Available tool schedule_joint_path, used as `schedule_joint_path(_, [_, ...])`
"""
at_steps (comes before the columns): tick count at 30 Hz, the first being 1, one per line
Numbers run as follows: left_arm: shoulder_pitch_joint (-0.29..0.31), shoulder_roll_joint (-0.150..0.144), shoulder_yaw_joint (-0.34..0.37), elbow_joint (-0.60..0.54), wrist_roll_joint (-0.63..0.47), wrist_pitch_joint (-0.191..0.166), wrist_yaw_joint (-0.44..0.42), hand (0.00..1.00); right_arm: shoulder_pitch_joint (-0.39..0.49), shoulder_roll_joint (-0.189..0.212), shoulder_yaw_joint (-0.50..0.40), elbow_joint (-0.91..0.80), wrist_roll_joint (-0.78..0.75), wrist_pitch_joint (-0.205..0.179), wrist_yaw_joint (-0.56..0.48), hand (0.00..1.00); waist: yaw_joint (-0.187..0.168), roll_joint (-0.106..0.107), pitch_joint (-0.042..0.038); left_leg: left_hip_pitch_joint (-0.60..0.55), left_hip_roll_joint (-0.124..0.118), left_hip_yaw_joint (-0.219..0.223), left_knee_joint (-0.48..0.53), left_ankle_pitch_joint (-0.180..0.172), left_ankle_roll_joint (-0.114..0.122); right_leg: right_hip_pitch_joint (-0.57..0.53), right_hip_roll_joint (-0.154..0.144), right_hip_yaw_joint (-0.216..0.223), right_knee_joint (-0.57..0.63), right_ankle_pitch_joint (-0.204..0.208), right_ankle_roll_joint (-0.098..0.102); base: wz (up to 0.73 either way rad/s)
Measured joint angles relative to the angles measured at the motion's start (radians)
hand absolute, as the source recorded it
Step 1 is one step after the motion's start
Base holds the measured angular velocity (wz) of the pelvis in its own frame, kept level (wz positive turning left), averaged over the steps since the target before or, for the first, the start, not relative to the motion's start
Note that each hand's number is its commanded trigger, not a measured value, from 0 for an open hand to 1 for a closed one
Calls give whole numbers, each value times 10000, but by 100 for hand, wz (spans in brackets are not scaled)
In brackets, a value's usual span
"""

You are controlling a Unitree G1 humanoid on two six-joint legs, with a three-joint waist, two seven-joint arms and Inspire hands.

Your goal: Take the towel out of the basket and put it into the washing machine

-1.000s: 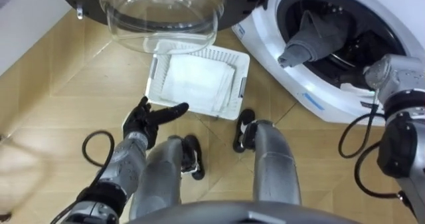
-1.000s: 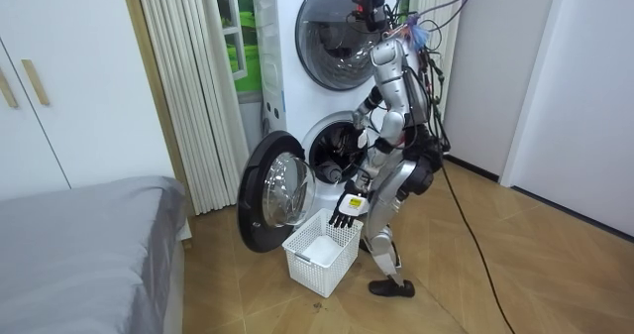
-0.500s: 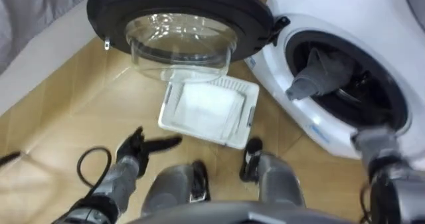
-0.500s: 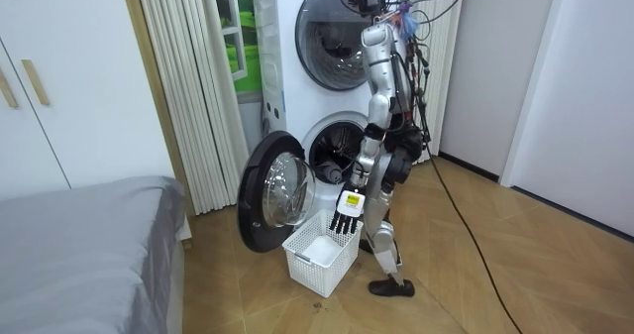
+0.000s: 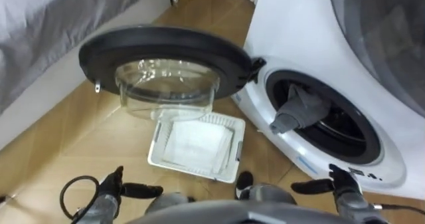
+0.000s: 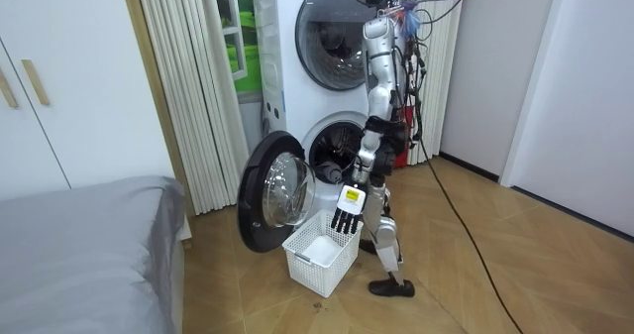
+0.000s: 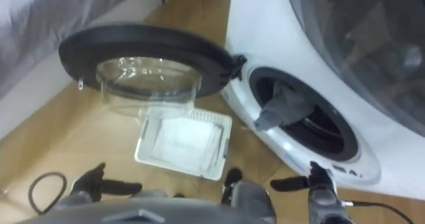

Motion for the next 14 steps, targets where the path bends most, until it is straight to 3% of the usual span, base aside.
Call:
schedule_joint_path(6, [382,-119,423,19,-9,30,169,0,314,339,-563,77,161,-2,671,0,-27,-100,17,990,15,-30,-406,59,-63,902,100,6,-181,-109,4,4])
schedule_joint_path(7, [394,-157,584,18,-2,34,200,0,387,361,-585,71,153,-2,760,0,-39,-137,-10,1026,16,-42,-467,59,-63,955,104,3,-204,-108,4,0])
schedule_joint_path(14, [468,-227,1086,13,4,299,513,0,467,551,-765,159,96,179,1433,0,-38,-338,34,1198,25,-16,-481,61,-67,1137,154,0,-298,-99,13,0])
